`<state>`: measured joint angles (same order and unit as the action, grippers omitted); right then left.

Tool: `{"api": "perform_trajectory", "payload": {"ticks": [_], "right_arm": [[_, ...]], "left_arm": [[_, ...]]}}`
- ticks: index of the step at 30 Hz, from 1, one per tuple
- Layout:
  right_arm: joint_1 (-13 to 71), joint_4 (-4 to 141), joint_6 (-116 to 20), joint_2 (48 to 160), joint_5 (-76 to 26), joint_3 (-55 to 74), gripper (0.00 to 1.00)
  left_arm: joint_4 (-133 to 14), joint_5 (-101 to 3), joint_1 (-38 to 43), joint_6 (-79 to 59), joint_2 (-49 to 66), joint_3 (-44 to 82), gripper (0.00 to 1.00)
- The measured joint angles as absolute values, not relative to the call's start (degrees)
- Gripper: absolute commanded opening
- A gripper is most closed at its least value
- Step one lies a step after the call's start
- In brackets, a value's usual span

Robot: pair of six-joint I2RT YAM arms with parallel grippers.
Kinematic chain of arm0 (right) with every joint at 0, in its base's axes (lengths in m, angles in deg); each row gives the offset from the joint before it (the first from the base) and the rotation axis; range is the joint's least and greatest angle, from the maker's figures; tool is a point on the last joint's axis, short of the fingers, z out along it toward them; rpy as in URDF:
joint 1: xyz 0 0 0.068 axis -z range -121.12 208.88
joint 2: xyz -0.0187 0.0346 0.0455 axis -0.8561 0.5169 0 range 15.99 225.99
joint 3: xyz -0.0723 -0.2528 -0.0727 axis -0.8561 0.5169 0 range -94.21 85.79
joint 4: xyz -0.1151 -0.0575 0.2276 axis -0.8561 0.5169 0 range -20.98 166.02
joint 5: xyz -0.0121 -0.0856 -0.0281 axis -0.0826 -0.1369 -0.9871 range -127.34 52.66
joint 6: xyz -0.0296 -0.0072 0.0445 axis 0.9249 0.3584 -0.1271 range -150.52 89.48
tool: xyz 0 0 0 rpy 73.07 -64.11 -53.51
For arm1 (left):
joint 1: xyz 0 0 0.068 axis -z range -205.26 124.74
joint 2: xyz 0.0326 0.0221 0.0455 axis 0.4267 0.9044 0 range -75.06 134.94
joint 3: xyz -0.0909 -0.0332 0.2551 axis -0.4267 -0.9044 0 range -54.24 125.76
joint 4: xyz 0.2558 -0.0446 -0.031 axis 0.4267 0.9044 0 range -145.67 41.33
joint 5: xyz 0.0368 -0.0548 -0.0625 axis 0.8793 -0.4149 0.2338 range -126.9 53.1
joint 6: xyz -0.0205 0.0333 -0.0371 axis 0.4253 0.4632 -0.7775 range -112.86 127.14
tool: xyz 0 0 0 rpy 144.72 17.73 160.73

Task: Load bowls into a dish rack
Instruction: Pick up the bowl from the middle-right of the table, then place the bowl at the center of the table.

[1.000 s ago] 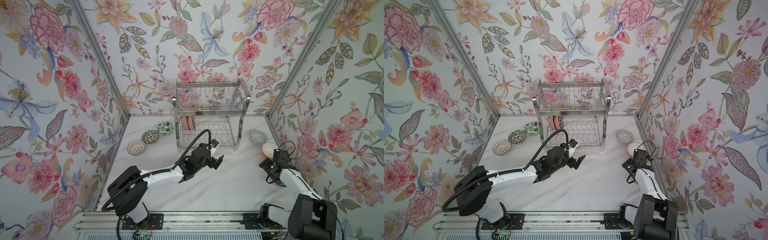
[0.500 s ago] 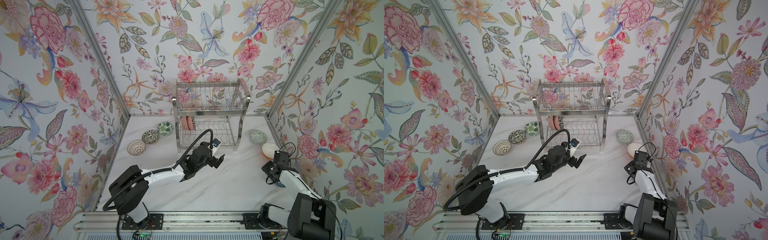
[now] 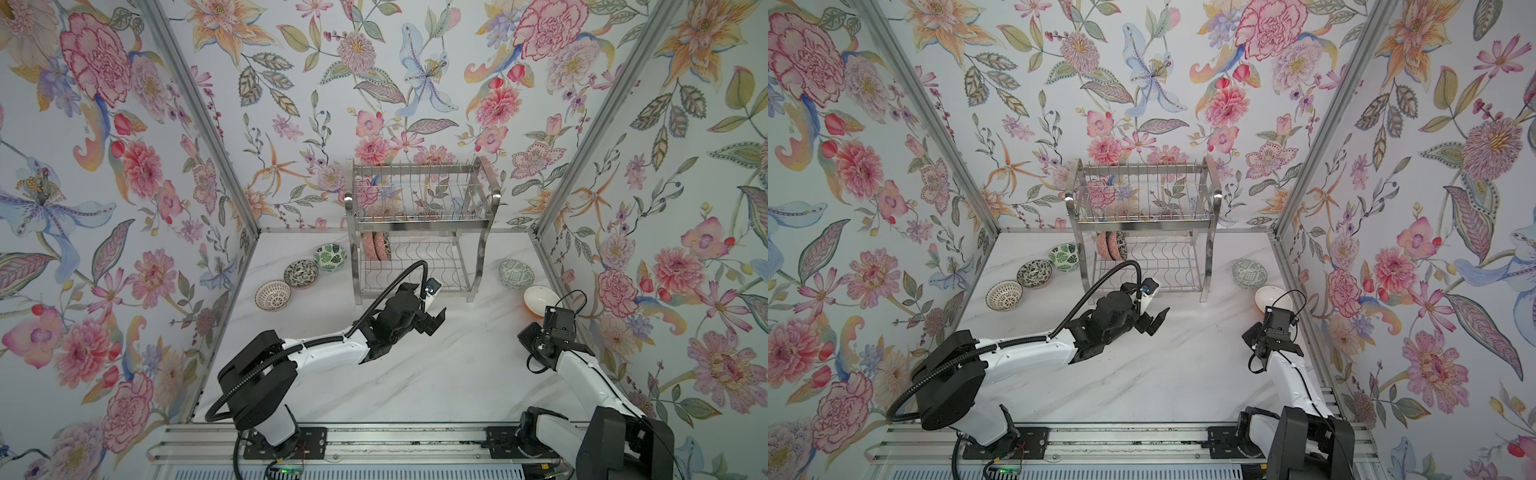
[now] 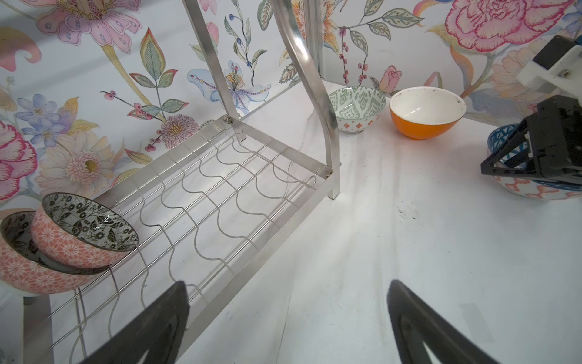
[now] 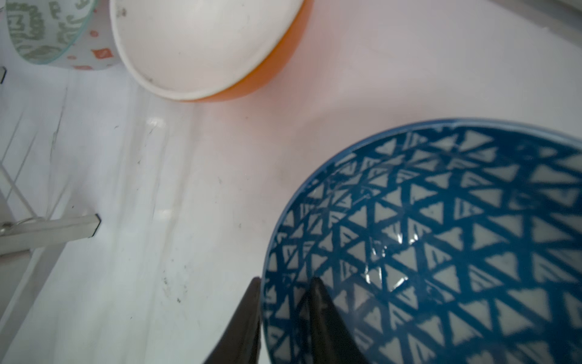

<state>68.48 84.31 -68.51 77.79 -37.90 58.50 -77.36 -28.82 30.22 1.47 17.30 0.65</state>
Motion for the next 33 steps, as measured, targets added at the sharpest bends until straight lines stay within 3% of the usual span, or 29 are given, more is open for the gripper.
{"api": "perform_trajectory", "payload": {"ticks": [13,24,33], "right_arm": [[49.44,79.90,-68.99,81.02,-42.62,55.79,0.03],[28.92,79.72,-70.02,97.57,-46.42,41.30,0.02],[17.84,80.60,-69.78,114.40,-46.79,24.67,0.01]], "left_arm": [[-77.16,-25.06,29.76,1.82,13.58,-3.63,0.99],[-76.70,-24.06,22.62,-0.83,5.19,-10.50,0.99],[-76.24,-23.47,17.26,-6.22,-1.56,-16.92,0.99]]}}
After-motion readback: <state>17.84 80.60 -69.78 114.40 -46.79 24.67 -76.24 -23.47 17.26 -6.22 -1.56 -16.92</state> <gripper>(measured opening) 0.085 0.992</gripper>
